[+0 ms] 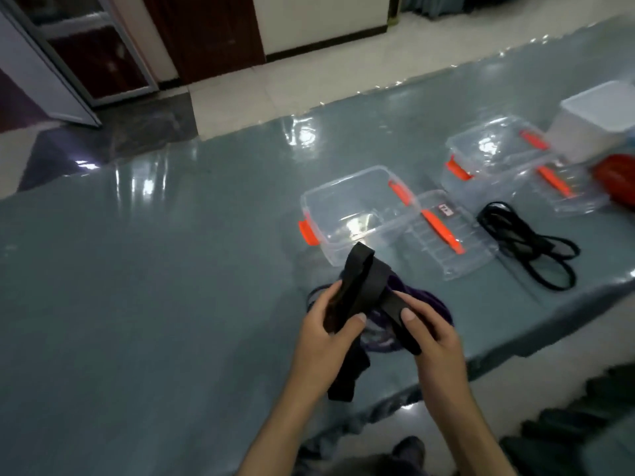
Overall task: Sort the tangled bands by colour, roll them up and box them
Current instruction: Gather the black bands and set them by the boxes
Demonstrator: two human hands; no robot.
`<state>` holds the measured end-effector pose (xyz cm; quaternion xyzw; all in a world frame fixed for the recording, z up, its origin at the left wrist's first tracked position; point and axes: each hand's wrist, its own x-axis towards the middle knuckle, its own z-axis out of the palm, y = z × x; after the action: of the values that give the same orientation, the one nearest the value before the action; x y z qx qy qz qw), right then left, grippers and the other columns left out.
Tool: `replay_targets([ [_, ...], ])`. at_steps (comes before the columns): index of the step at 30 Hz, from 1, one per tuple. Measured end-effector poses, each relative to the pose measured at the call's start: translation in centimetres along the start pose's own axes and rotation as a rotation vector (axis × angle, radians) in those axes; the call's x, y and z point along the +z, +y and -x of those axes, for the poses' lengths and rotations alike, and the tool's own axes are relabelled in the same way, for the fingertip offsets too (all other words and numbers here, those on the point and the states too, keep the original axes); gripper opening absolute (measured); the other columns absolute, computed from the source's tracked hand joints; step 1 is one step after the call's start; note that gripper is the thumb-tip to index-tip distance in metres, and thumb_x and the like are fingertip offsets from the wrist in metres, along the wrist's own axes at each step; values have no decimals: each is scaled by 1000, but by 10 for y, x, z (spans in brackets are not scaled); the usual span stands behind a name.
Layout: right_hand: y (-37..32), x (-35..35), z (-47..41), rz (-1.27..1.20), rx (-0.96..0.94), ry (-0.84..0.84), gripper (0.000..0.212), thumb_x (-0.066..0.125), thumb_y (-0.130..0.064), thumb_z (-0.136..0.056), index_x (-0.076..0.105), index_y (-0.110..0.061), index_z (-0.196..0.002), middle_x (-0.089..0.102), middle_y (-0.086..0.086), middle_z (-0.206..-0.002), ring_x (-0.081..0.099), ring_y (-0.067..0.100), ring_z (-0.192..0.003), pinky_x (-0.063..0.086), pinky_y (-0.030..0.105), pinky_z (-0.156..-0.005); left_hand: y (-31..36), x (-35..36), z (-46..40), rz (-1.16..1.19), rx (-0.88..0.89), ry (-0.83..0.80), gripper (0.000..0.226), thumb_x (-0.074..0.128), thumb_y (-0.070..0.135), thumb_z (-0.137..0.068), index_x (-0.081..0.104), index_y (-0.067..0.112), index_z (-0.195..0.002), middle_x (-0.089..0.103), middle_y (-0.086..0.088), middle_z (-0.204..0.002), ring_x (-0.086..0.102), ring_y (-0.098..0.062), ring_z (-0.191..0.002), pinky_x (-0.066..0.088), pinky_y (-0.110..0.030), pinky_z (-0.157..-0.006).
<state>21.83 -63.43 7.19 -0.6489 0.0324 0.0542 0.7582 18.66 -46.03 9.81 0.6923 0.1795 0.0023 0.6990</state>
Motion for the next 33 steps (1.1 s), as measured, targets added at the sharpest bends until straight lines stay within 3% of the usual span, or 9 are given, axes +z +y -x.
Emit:
replay_targets([
  [5, -39, -103, -25, -40, -48, -5, 31, 66, -34, -99, 75, -22, -127, 77, 3, -122, 73, 19, -116, 57, 20, -90, 19, 111, -13, 121, -14, 23, 45, 77, 14, -93, 67, 24, -136, 76, 9, -127, 70, -11, -121, 54, -34, -106],
  [8, -53, -157, -39, -41, -70, 44, 27, 63, -25, -103, 74, -23, -127, 77, 1, -124, 71, 17, -120, 55, 17, -92, 27, 171, -25, 180, -65, -19, 33, 72, 11, -97, 72, 23, -128, 79, 2, -119, 73, -19, -115, 58, -31, -94],
  [12, -62, -212, -62, -33, -76, 122, 32, 69, -36, -96, 75, -29, -126, 76, -3, -126, 69, 15, -123, 54, 19, -96, 34, 237, -46, 202, -115, -74, 23, 71, 12, -97, 78, 28, -113, 80, -3, -114, 75, -23, -111, 58, -37, -95],
  [15, -68, -245, -86, -37, -71, 154, 28, 72, -32, -96, 77, -28, -124, 77, -1, -124, 70, 17, -122, 55, 20, -96, 37, 279, -65, 207, -135, -99, 26, 70, 9, -98, 74, 21, -120, 80, -4, -114, 75, -24, -111, 59, -41, -97],
  [19, -83, -282, -131, -34, -50, 144, 26, 67, -18, -99, 79, -25, -121, 78, -2, -121, 70, 12, -120, 53, 14, -93, 40, 330, -99, 231, -140, -143, 32, 67, 5, -99, 70, 20, -127, 79, -4, -117, 76, -20, -108, 61, -28, -82],
  [23, -100, -314, -187, -10, -8, 128, 27, 67, -11, -100, 79, -21, -122, 79, -2, -119, 73, 12, -116, 55, 15, -92, 44, 379, -142, 264, -163, -114, 30, 68, 5, -99, 70, 20, -125, 79, -5, -116, 77, -18, -104, 60, -25, -77],
  [28, -130, -348, -253, 69, -15, 41, 28, 69, -9, -98, 77, -16, -124, 78, 2, -121, 72, 19, -117, 57, 27, -99, 52, 419, -198, 289, -155, -63, 28, 70, 14, -99, 70, 24, -125, 79, -5, -116, 76, -23, -109, 58, -35, -88],
  [33, -130, -382, -311, 140, -30, -41, 26, 69, -8, -99, 78, -17, -122, 79, 2, -120, 74, 15, -114, 56, 22, -94, 38, 447, -251, 135, -122, -22, 43, 73, 31, -86, 66, 36, -129, 78, 10, -117, 74, -10, -110, 58, -31, -93],
])
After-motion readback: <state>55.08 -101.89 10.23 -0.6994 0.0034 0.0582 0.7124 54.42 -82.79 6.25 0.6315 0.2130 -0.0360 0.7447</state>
